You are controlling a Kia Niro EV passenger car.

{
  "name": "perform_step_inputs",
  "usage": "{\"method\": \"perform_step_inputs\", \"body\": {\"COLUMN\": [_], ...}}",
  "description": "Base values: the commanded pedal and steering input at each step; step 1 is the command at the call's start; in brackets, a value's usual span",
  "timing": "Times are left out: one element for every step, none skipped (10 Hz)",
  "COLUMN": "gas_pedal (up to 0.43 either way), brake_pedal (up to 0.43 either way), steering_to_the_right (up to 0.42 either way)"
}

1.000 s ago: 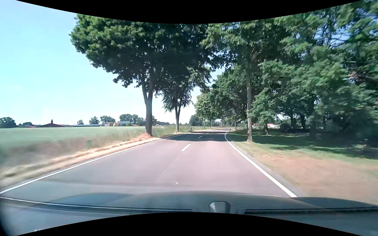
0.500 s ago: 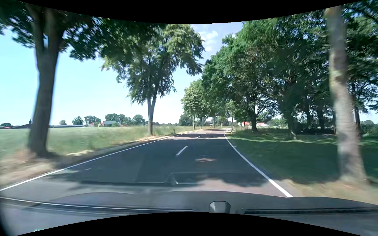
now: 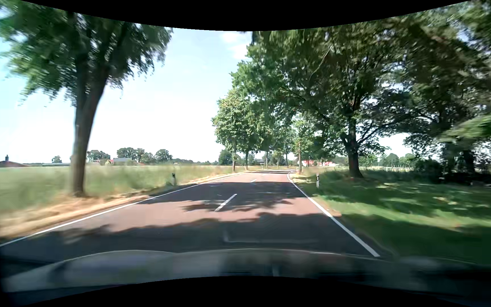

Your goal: Follow the waypoints while adhering to traffic rules and regulations

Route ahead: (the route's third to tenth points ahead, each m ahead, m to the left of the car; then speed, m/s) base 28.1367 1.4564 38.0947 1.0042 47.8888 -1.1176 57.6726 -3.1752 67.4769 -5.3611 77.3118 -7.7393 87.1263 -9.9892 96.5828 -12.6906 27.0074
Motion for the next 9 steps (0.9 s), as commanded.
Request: {"method": "perform_step_inputs", "body": {"gas_pedal": [0.398, 0.398, 0.398, 0.398, 0.398, 0.39, 0.39, 0.378, 0.37], "brake_pedal": [0.006, 0.006, 0.006, 0.006, 0.006, 0.006, 0.006, 0.006, 0.006], "steering_to_the_right": [0.027, 0.027, 0.027, 0.026, 0.026, 0.026, 0.026, 0.026, 0.023]}}
